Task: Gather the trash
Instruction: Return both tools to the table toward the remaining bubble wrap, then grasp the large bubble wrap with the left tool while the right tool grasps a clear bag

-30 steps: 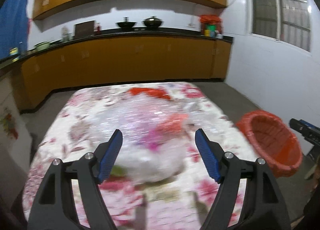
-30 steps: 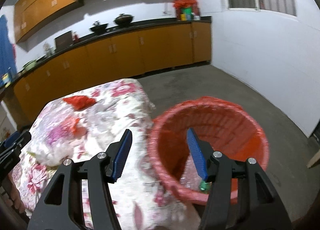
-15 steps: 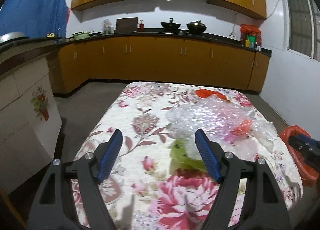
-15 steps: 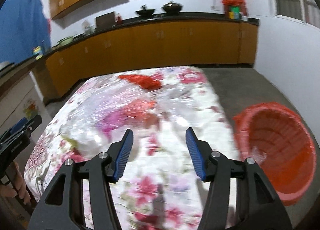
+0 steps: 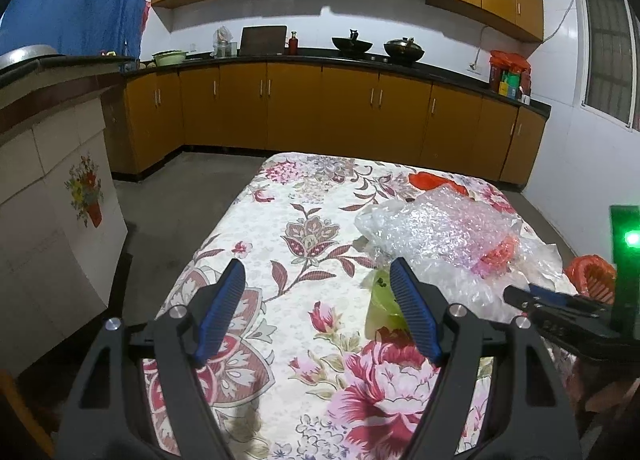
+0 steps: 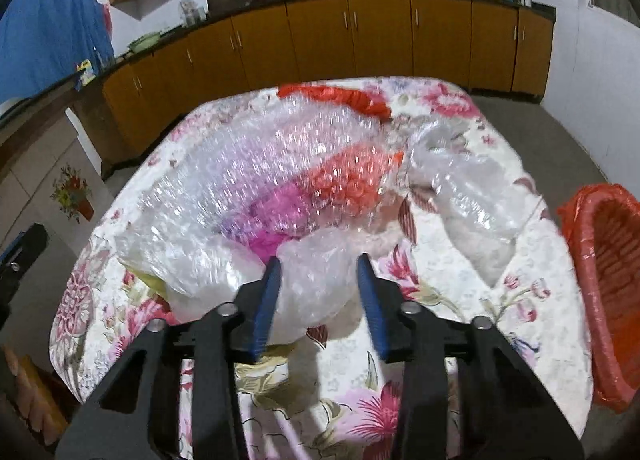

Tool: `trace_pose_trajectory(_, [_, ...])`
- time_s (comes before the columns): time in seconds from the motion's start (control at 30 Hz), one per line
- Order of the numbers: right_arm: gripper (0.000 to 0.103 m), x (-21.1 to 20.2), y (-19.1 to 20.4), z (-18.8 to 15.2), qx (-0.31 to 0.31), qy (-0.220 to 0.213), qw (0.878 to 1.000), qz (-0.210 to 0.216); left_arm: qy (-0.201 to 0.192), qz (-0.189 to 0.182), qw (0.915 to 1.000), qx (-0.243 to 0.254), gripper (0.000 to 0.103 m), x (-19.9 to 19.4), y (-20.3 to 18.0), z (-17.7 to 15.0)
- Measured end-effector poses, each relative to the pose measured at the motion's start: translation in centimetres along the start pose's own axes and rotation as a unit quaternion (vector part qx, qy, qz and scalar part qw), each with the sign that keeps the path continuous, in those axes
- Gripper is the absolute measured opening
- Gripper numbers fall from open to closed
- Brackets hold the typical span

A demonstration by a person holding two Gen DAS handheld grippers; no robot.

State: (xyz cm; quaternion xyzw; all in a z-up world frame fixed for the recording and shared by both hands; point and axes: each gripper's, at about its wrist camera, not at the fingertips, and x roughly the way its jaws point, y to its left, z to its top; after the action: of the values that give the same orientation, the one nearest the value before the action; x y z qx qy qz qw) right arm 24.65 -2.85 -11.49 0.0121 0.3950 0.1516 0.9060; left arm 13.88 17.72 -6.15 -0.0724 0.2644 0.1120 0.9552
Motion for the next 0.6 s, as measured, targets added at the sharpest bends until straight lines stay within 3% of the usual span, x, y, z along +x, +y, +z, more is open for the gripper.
trace_pose_trajectory(0.03, [0.017,0.2,-0.1,-0.2,-0.002,0.004,1.000,0.002,0.002,-0.002,1.0000,0.000,0.074,0.1,0.0,0.0])
trace_pose_trajectory(0.13, [0.009,0.0,0.1,-0.9,-0.025,0.002,1.000,-0.006,0.004,-0.007,1.0000,0.003,0.074,0.3,-0.4,-0.1])
trace_pose_trajectory(0.6, [0.008,-5.2,-5.5,-2.2,-0.010,-0.047,0.996,-0.070,0.029,-0.045,0.9980,0.033,0.073,2.4,-3.7,-0.1])
